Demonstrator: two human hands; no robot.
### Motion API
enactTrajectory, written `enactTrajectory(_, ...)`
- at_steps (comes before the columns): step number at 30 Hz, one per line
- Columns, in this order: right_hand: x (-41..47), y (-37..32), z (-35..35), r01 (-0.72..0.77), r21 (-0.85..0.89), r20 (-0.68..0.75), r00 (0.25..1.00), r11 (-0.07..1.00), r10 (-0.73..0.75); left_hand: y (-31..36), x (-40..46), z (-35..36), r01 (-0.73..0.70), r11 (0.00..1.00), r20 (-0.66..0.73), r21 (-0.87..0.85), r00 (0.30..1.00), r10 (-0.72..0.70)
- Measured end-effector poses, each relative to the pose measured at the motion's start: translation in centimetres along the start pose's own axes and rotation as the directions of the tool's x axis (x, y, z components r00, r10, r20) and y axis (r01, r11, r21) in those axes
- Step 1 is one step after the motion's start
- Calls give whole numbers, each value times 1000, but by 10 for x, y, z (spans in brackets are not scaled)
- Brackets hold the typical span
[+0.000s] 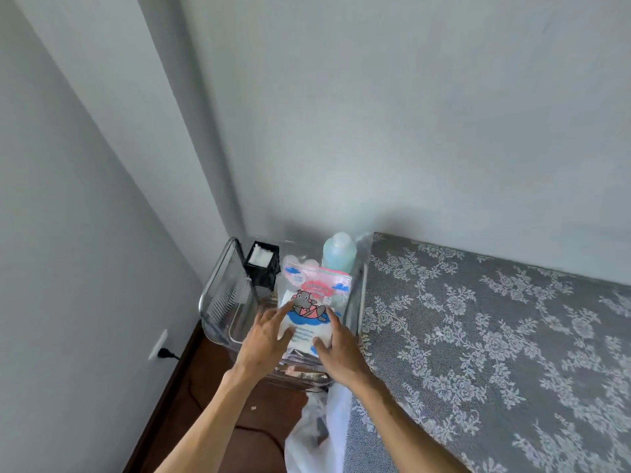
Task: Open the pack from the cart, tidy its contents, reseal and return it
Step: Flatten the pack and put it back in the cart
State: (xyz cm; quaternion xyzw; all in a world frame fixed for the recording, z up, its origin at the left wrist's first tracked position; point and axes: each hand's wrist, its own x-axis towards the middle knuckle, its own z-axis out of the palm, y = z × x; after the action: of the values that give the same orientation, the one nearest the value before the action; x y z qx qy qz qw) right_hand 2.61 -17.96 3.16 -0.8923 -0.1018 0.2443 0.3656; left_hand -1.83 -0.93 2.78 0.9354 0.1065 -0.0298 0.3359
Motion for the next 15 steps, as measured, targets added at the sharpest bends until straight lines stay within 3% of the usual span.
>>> enactTrajectory(7, 42, 16, 30, -96, -142, 162, 980, 985, 119, -51, 31, 25, 104, 993, 175, -59, 980, -92)
enactTrajectory(11, 64, 30, 41, -178, -128, 220, 954, 976, 203, -71, 53, 39, 145, 989, 281, 21, 949, -145)
enactTrajectory(15, 87, 38, 52, -238, -125, 237, 936, 963, 262, -84, 62, 56, 147, 988, 277, 42, 949, -153)
